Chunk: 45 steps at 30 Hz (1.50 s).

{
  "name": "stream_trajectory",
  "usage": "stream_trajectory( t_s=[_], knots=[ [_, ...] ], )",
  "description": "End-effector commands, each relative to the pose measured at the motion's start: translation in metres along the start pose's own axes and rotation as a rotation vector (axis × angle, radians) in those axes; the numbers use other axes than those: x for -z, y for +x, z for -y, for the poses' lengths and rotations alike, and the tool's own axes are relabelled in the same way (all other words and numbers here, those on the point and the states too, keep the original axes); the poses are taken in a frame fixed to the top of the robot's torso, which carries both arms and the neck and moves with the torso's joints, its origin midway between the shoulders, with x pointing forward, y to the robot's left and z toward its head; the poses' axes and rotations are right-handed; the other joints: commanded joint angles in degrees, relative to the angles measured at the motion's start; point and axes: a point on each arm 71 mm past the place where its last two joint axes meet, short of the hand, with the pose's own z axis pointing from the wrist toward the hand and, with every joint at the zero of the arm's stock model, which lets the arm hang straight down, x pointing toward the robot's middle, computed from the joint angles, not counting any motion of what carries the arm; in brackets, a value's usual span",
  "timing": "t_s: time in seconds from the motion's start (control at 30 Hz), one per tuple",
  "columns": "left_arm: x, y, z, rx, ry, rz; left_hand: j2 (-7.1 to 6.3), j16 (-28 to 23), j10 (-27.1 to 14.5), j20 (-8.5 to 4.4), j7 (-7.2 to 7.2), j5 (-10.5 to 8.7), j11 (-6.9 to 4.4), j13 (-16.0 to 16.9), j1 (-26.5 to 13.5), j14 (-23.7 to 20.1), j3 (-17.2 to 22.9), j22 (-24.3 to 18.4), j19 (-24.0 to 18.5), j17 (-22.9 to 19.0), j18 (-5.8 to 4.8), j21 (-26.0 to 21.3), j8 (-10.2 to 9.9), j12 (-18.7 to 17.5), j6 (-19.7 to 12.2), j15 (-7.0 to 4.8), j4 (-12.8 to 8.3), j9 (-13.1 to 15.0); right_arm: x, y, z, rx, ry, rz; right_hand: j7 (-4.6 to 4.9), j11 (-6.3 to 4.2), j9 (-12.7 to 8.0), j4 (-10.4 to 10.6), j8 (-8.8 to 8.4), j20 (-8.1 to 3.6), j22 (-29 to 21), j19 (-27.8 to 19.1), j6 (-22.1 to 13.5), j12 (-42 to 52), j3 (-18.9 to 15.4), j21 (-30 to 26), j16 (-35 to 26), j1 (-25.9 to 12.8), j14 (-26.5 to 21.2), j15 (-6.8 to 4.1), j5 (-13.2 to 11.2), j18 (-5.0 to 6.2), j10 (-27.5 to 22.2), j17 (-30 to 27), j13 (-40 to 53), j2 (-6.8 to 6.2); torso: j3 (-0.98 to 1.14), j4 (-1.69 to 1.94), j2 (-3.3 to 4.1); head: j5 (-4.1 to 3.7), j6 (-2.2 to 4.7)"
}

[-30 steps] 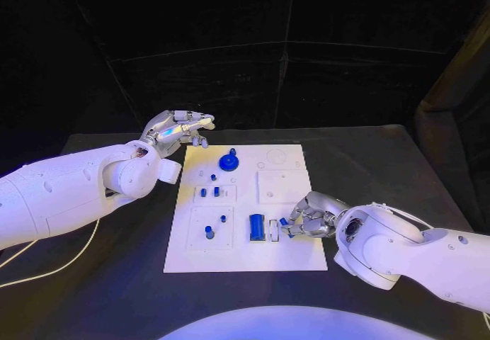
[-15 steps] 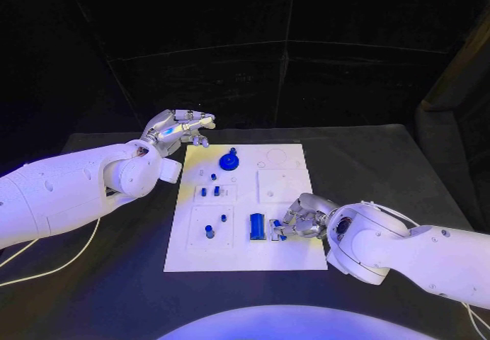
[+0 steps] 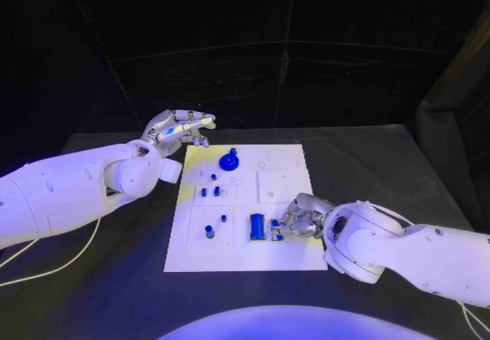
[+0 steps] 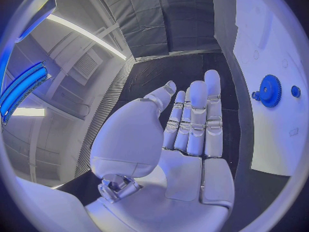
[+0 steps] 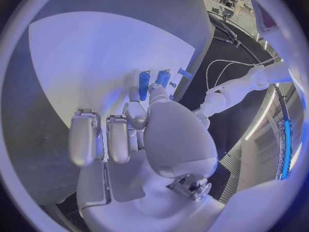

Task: Assemble the parts on the task board

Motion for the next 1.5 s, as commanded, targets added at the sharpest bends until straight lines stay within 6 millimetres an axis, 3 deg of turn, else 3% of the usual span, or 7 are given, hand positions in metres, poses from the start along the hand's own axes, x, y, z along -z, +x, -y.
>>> stream_trajectory(
  t_s=[0.03, 0.13, 0.33, 0.43, 0.67, 1.13, 1.5],
  knots=[
    [-0.001, 0.002, 0.001, 0.008, 0.004, -0.012, 0.55, -0.2, -0.3, 0.19, 0.03, 0.03, -0.11, -0.1, 0.0, -0.2, -0.4, -0.1, 0.1, -0.1, 0.33, -0.2, 0.3, 0.2, -0.3, 0.06, 0.1, -0.1, -0.001, 0.000, -0.001, 0.011, -0.003, 0.004, 0.06, 0.10, 0.1, 0.5, -0.24, -0.40, 0.7, 0.3, 0.5, -0.1, -0.2, 0.3, 0.1, -0.9, 3.8, -0.43, -0.3, -0.87, 0.4, 4.7, -0.1, -0.08, -0.01, 0.02, -0.01, -0.02, 0.02],
    [-0.001, 0.002, 0.001, 0.008, 0.004, -0.012, 0.55, -0.2, -0.3, 0.19, 0.03, 0.03, -0.11, -0.1, 0.0, -0.2, -0.4, -0.1, 0.1, -0.1, 0.33, -0.2, 0.3, 0.2, -0.3, 0.06, 0.1, -0.1, -0.001, 0.000, -0.002, 0.014, -0.003, 0.002, 0.11, 0.18, 0.1, 1.0, -0.39, -0.38, 0.7, 0.3, 0.8, -0.2, -1.1, 0.3, 0.0, -2.5, 3.8, -0.36, -1.9, -0.87, 0.5, 4.6, -0.1, -0.30, -0.01, -0.01, -0.01, -0.04, -0.02],
    [-0.001, 0.002, 0.001, 0.008, 0.003, -0.013, 0.55, -0.2, -0.3, 0.19, 0.03, 0.03, -0.11, -0.1, 0.0, -0.2, -0.4, -0.1, 0.1, -0.1, 0.33, -0.2, 0.3, 0.2, -0.3, 0.06, 0.1, -0.1, -0.003, 0.000, -0.002, 0.018, 0.002, 0.008, 0.13, 0.28, 0.3, 0.9, -0.88, -0.29, 0.1, 0.1, 0.9, -0.9, -4.3, -0.1, -0.3, -6.9, 3.7, -0.28, -16.7, -0.75, 0.4, 4.1, -0.3, 0.22, -0.03, 0.01, 0.00, -0.09, 0.00],
    [-0.001, 0.002, 0.001, 0.008, 0.003, -0.013, 0.55, -0.2, -0.3, 0.19, 0.03, 0.03, -0.11, -0.1, 0.0, -0.2, -0.4, -0.1, 0.1, -0.1, 0.33, -0.2, 0.3, 0.2, -0.3, 0.06, 0.1, -0.1, -0.003, -0.001, -0.001, 0.017, 0.002, 0.016, 0.31, 0.43, 0.4, 1.0, -1.25, -0.21, -0.6, -0.2, 0.4, -1.9, -5.4, -0.6, -0.7, -8.0, 3.6, -0.18, -19.9, -0.61, 0.0, 3.7, -0.9, 0.12, -0.01, 0.00, -0.03, -0.11, -0.01],
    [-0.001, 0.002, 0.001, 0.008, 0.002, -0.014, 0.55, -0.2, -0.3, 0.19, 0.03, 0.03, -0.11, -0.1, 0.0, -0.3, -0.4, -0.1, 0.1, -0.1, 0.33, -0.2, 0.4, 0.2, -0.3, 0.06, 0.1, -0.1, -0.002, 0.000, -0.003, 0.026, -0.016, 0.009, 0.49, 0.59, 0.4, 0.9, -1.54, -0.11, -1.0, -0.4, -0.1, -2.5, -5.9, -0.9, -0.8, -8.3, 3.5, -0.06, -20.2, -0.52, -0.4, 3.5, -1.3, -0.23, 0.04, -0.02, -0.03, -0.16, 0.05],
    [-0.001, 0.001, 0.001, 0.008, 0.001, -0.013, 0.57, -0.2, -0.4, 0.19, 0.04, 0.02, -0.11, -0.1, 0.0, -0.3, -0.5, -0.2, 0.1, -0.1, 0.34, -0.3, 0.4, 0.3, -0.3, 0.06, 0.1, -0.1, 0.006, 0.003, -0.006, 0.041, -0.051, -0.032, 0.21, 0.36, 1.0, 0.6, -1.29, -0.16, 0.1, 0.1, 0.8, -1.6, -5.7, -0.3, -0.3, -6.4, 3.7, -0.20, -15.3, -0.73, 0.2, 4.4, -0.4, 1.92, 0.02, -0.03, -0.06, -0.12, 0.03],
    [-0.001, 0.001, 0.001, 0.008, 0.001, -0.011, 0.57, -0.2, -0.4, 0.19, 0.04, 0.02, -0.11, -0.1, 0.0, -0.3, -0.5, -0.2, 0.1, -0.1, 0.34, -0.3, 0.4, 0.3, -0.3, 0.06, 0.1, -0.1, 0.007, -0.001, 0.000, 0.048, -0.041, -0.025, 0.19, 0.32, 1.1, 0.2, -1.55, -0.22, 0.1, 0.1, 0.9, -1.7, -5.9, -0.3, -0.3, -5.1, 3.8, -0.24, -13.0, -0.74, 0.3, 4.4, -0.3, 2.37, 0.00, -0.05, -0.01, -0.09, 0.11]
  ],
)
